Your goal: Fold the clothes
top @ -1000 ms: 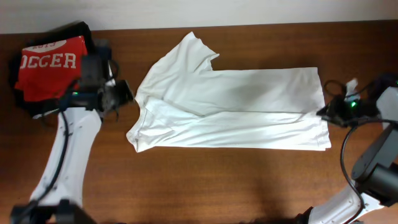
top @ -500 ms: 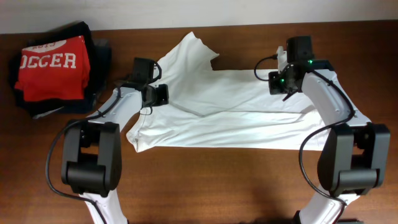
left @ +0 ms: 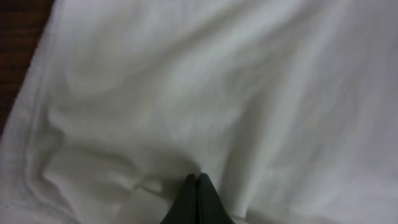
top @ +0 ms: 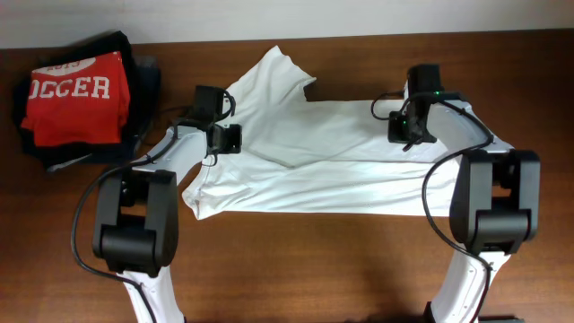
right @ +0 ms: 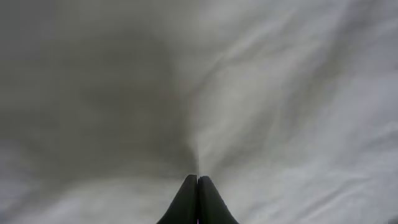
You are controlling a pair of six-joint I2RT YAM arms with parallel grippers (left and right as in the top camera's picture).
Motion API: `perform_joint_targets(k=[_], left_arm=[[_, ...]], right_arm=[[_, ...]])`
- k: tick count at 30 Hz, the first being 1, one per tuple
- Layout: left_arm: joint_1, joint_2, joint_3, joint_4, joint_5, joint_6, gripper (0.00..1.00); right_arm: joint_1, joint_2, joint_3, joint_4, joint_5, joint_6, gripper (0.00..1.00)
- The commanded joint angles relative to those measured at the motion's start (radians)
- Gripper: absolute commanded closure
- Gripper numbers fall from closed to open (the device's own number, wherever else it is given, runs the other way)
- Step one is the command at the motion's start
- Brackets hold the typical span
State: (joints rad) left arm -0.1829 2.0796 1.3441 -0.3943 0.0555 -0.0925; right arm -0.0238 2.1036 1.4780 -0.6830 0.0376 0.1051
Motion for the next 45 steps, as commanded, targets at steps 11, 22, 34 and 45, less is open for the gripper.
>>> perform_joint_targets(k=[11, 22, 34, 45], left_arm=[[0.000, 0.055, -0.006, -0.414, -0.045, -0.076, 1.00], [-0.007, -0.387, -0.006, -0.230, -0.149, -0.154, 1.00], [-0.011, -0.098, -0.019, 0.051, 0.027, 0.019, 1.00], [-0.011, 0.067, -0.018, -0.058, -0.027, 0.019, 1.00]], right_arm=[[-0.003, 0.027, -0.149, -0.254, -0.032, 0.009, 0.96], [-0.004, -0.209, 0.023, -0.200, -0.071, 0.005, 0.80], [-0.101, 0.014, 0.064, 0.008, -0.007, -0.031, 0.96], [-0.104, 0.080, 0.010, -0.196, -0.014, -0.033, 0.96]])
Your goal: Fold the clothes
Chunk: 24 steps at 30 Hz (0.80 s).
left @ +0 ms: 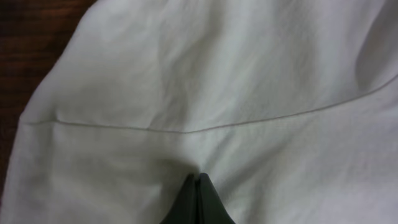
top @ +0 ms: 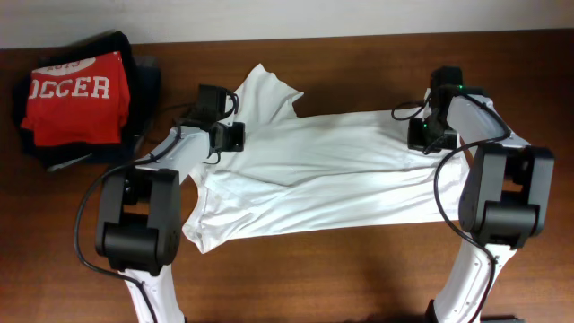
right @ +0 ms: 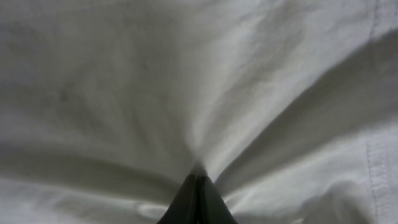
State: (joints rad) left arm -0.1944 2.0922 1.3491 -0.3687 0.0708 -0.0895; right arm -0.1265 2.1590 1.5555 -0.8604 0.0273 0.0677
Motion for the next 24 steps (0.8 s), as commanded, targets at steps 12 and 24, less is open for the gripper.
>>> perform_joint_targets(k=[12, 24], left_arm=[[0.001, -0.133, -0.018, -0.113, -0.042, 0.016, 0.99], [0.002, -0.277, 0.266, 0.032, 0.083, 0.039, 0.73]], right_arm=[[-0.037, -0.167, -0.188, 0.028, -0.016, 0.026, 0.96], [-0.038, -0.321, 0.074, 0.041, -0.039, 0.023, 0.57]])
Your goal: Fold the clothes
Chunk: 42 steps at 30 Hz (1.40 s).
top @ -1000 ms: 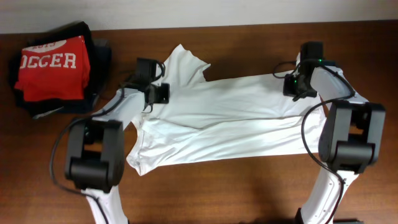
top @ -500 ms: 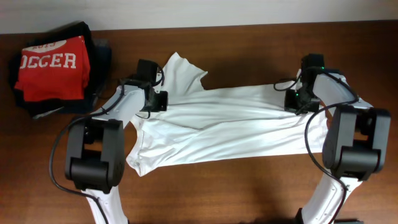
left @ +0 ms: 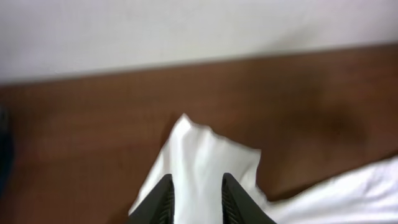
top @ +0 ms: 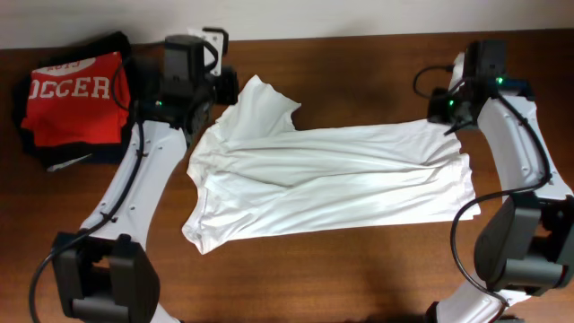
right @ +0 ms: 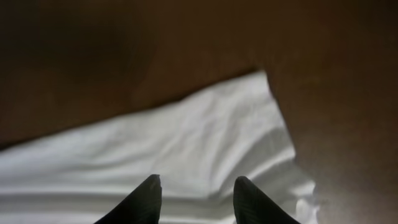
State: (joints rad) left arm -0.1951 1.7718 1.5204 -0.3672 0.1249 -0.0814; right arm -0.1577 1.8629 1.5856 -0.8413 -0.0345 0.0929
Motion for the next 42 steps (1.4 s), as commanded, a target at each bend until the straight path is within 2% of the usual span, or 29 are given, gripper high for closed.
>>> perform_joint_targets(k=[1, 6, 9, 15, 18, 20, 23, 25, 27, 28, 30, 37, 39, 42], left_arm=[[0.003, 0.073, 0.113, 0.042, 0.030, 0.031, 0.71], [0.003, 0.414, 0.325, 0.013, 0.071, 0.053, 0.54], [0.006, 0.540, 0.368, 0.016, 0.070, 0.065, 0.45], [0.017, 0.638, 0.367, 0.048, 0.053, 0.113, 0.45], [0.017, 0.707, 0.367, 0.122, 0.025, 0.114, 0.46], [0.013, 0.722, 0.367, 0.187, 0.029, 0.113, 0.52], [0.006, 0.726, 0.367, 0.203, 0.028, 0.113, 0.52], [0.006, 0.735, 0.367, 0.198, 0.028, 0.113, 0.60], [0.006, 0.739, 0.367, 0.195, 0.028, 0.113, 0.77], [0.006, 0.739, 0.367, 0.194, 0.029, 0.113, 0.81], [0.006, 0.739, 0.367, 0.180, 0.054, 0.113, 0.86], [0.006, 0.739, 0.367, 0.164, 0.054, 0.113, 0.89], [0.008, 0.739, 0.367, 0.161, 0.051, 0.112, 0.90], [0.008, 0.739, 0.367, 0.126, 0.051, 0.112, 0.90]], right_arm=[[-0.008, -0.025, 0.043, 0.031, 0.024, -0.003, 0.57], [-0.012, -0.019, 0.043, 0.037, 0.046, -0.007, 0.57], [-0.021, 0.034, 0.043, 0.030, 0.049, -0.010, 0.56], [-0.021, 0.066, 0.042, 0.009, 0.050, -0.011, 0.56], [-0.021, 0.066, 0.042, 0.006, 0.050, -0.011, 0.56], [-0.021, 0.066, 0.042, -0.001, 0.050, -0.011, 0.56], [-0.021, 0.066, 0.042, 0.000, 0.050, -0.010, 0.57], [-0.021, 0.066, 0.042, 0.000, 0.050, -0.011, 0.57], [-0.021, 0.075, 0.042, 0.007, 0.054, -0.034, 0.56], [-0.021, 0.085, 0.042, 0.008, 0.055, -0.036, 0.46], [-0.029, 0.129, 0.042, 0.019, 0.049, -0.036, 0.43], [-0.058, 0.169, 0.042, 0.152, 0.045, -0.036, 0.43], [-0.060, 0.203, 0.042, 0.192, 0.046, -0.085, 0.51], [-0.064, 0.262, 0.042, 0.211, 0.051, -0.122, 0.53]])
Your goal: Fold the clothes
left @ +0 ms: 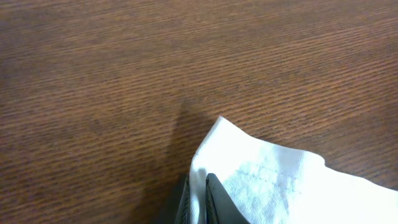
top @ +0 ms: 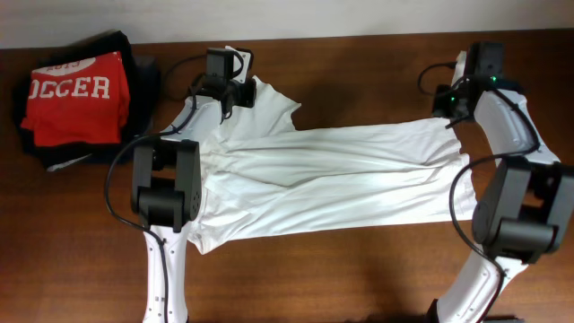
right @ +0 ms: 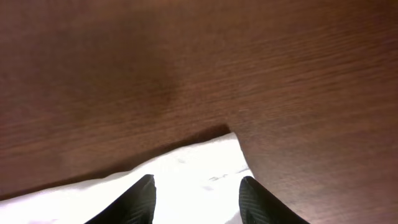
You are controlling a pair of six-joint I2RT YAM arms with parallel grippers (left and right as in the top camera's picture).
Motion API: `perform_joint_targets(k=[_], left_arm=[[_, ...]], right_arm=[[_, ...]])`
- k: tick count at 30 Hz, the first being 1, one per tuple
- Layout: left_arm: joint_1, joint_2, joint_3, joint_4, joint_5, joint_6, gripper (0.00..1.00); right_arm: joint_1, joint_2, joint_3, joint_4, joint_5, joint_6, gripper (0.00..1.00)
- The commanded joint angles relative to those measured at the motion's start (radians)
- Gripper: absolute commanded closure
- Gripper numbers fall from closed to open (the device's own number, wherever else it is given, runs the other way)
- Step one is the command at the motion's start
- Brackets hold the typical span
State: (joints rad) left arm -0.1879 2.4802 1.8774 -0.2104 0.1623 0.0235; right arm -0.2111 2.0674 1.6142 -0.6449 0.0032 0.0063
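A white T-shirt [top: 332, 175] lies spread across the brown table, its upper left sleeve [top: 269, 100] pointing to the back. My left gripper [top: 235, 90] is shut on that sleeve's corner [left: 261, 171], the cloth edge pinched between its fingers [left: 214, 193]. Over the shirt's far right corner [right: 199, 174], my right gripper [top: 453, 108] stands open, its fingers [right: 140, 196] wide apart with white cloth between and below them.
A stack of folded clothes, a red shirt with white letters [top: 76, 99] on top of dark garments, sits at the back left corner. The table's back edge meets a white wall [top: 359, 18]. Bare wood [top: 359, 269] shows in front of the shirt.
My left gripper was open above the left sleeve and is now shut on its corner. The right gripper remains open and sits lower, close over the shirt's far right corner.
Both grippers were shut on the crumpled shirt near its middle. Then they stood farther apart with the shirt stretched wider. Later both were open at the back with the shirt lying flat. Now the left one pinches the sleeve corner.
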Motion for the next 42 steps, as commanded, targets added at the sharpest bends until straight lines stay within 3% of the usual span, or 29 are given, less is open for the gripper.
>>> perform_joint_targets(k=[1, 8, 13, 17, 19, 21, 23, 24, 25, 29, 33, 42], left_arm=[[0.001, 0.030, 0.010, -0.037, 0.013, 0.007, 0.89], [0.001, 0.030, 0.010, -0.045, 0.013, 0.008, 0.89], [0.001, 0.030, 0.010, -0.045, 0.013, 0.007, 0.88], [0.001, 0.030, 0.010, -0.045, 0.013, 0.008, 0.88], [0.001, 0.030, 0.010, -0.044, -0.007, 0.008, 0.88], [0.001, 0.030, 0.010, -0.044, -0.029, 0.008, 0.88], [0.001, 0.030, 0.010, -0.044, -0.028, 0.008, 0.88], [0.001, 0.030, 0.010, -0.045, -0.028, 0.007, 0.88], [0.001, 0.030, 0.011, -0.041, -0.026, 0.007, 0.96], [0.015, 0.029, 0.138, -0.201, 0.109, -0.006, 1.00], [0.022, 0.029, 0.333, -0.444, 0.108, -0.008, 1.00], [0.112, -0.056, 0.343, -0.628, 0.094, -0.011, 0.99]], right_arm=[[-0.014, 0.076, 0.014, 0.023, 0.012, -0.035, 0.52], [-0.069, 0.158, 0.014, 0.069, 0.015, -0.035, 0.48], [-0.071, 0.182, 0.014, 0.071, -0.131, -0.036, 0.48], [-0.072, 0.182, 0.030, 0.039, -0.127, -0.078, 0.45], [-0.071, 0.183, 0.025, -0.008, -0.127, -0.081, 0.53], [-0.071, 0.183, 0.021, -0.014, -0.127, -0.081, 0.52], [-0.070, 0.183, 0.020, -0.009, -0.127, -0.081, 0.63], [-0.070, 0.183, 0.020, 0.012, -0.127, -0.081, 0.91], [-0.070, 0.183, 0.021, 0.032, -0.128, -0.081, 0.96], [-0.069, 0.183, 0.024, 0.040, -0.166, -0.068, 0.96], [-0.051, 0.183, 0.029, 0.008, -0.149, -0.054, 0.96], [-0.040, 0.174, 0.311, -0.235, -0.259, -0.083, 0.96]])
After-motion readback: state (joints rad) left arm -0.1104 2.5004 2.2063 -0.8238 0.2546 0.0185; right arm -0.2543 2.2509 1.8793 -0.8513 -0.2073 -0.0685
